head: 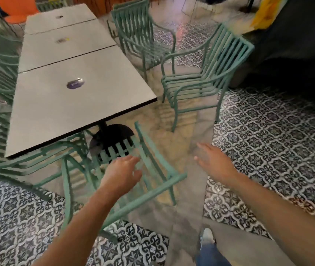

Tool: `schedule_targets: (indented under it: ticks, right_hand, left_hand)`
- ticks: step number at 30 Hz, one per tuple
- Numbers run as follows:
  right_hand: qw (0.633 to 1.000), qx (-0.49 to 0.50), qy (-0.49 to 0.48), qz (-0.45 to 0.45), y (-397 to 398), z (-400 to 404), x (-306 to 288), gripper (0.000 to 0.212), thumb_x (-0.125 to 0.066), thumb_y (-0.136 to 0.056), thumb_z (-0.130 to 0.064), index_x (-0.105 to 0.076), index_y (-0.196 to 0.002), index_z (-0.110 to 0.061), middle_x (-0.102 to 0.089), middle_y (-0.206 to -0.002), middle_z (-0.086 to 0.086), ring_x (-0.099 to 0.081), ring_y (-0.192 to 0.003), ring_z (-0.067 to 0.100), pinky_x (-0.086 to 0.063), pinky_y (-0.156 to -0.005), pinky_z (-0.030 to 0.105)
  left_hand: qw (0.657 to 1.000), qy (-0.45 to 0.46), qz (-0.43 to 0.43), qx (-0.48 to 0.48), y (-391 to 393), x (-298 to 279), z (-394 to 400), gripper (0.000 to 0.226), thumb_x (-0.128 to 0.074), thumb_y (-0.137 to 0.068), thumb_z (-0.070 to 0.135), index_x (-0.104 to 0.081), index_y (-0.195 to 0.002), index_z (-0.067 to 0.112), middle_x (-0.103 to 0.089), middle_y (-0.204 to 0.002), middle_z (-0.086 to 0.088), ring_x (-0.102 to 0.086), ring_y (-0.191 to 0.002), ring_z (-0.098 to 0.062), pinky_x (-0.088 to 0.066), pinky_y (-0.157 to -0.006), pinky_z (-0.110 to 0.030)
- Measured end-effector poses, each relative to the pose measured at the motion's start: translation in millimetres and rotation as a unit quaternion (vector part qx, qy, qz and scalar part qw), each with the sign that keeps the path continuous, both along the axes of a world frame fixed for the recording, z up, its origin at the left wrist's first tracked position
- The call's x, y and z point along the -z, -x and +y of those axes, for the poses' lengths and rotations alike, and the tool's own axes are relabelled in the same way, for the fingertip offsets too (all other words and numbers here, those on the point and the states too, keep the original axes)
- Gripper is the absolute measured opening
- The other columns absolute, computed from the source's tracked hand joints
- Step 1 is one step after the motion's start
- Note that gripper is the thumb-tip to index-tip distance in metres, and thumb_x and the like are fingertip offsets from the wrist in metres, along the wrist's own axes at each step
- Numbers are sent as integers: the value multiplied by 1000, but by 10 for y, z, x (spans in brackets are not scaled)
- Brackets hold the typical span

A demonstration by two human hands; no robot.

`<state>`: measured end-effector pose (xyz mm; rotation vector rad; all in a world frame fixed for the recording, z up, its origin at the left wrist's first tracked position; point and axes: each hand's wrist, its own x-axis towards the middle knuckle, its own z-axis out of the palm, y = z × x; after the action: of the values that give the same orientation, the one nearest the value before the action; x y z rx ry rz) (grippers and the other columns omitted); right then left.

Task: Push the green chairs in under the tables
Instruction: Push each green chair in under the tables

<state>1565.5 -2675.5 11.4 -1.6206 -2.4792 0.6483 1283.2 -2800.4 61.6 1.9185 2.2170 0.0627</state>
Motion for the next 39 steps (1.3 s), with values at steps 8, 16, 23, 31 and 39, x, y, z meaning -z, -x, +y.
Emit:
schedule_targets:
  ticks: [8,16,23,31,39]
  right_hand:
    - [998,32,-45,-18,-1295,884,-292,51,-48,-94,-43,-46,-137,-16,-51,-137,3,-47,-122,22,-39,-100,34]
    - [995,69,-69,-29,-2420,2086,-613,56,-46,-96,-41,-33,-147,-21,-46,-142,3,-44,-127,21,-35,-107,35]
    - [998,42,-36,-28,-2832,3496,-488,61,-48,-96,-43,-28,-150,-23,-38,-150,-1,-38,-135,20,-29,-113,35]
    - [997,48,-45,-35,-3341,5118,-815,63,-49,-96,-41,-25,-152,-22,-31,-154,-3,-29,-140,17,-24,-116,32]
    - [998,15,-65,-9,-3959,7066,-668,62,-52,-94,-38,-30,-150,-21,-36,-151,-5,-33,-137,13,-24,-113,28]
  left_hand:
    - [990,41,57,122,-1448,-227,1655,45,-47,-95,44,-51,-135,27,-58,-133,2,-55,-118,-23,-43,-94,-33]
    - [984,6,69,164,-2754,-334,3351,45,-47,-91,47,-55,-126,20,-59,-120,-5,-53,-113,-28,-44,-90,-37]
    - [986,-29,66,149,-3348,-172,4977,52,-50,-88,46,-50,-133,20,-56,-127,-5,-53,-116,-27,-48,-92,-40]
    - [991,-31,24,129,-3996,-313,6639,48,-49,-91,45,-52,-131,19,-57,-127,-5,-53,-116,-27,-47,-91,-39]
    - [997,-33,22,64,-4590,-168,8337,47,-48,-90,46,-54,-128,19,-57,-125,-4,-54,-115,-27,-46,-89,-40]
